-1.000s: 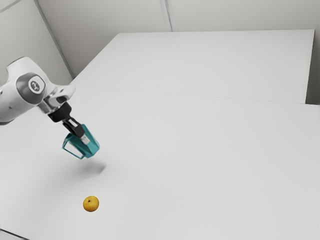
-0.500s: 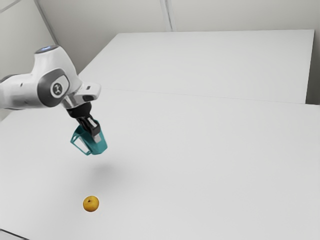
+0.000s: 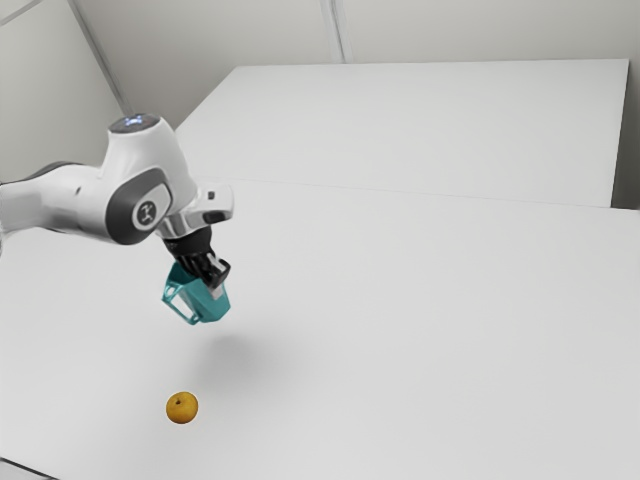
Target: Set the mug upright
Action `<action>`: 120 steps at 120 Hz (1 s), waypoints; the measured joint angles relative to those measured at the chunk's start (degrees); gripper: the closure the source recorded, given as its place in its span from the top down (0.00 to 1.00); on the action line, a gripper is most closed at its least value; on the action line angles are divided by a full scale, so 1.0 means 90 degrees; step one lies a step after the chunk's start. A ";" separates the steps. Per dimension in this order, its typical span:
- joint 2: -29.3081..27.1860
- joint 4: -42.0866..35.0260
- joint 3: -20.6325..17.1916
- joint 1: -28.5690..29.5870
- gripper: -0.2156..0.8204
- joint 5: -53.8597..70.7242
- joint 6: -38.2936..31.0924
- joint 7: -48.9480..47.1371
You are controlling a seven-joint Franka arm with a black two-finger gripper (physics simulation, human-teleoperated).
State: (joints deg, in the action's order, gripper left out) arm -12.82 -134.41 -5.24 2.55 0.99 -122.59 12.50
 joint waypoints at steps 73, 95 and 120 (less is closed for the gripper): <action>0.0269 -0.0515 -0.0109 -0.0176 0.04 0.0373 -0.0953 -0.1411; 0.0479 -0.0527 -0.0112 -0.0226 0.04 0.0544 -0.1109 -0.1723; 0.0655 -0.0527 -0.0113 -0.0306 0.04 0.0619 -0.1241 -0.2018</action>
State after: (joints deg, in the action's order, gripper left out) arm -6.92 -139.15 -6.26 -0.21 6.56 -133.75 -5.67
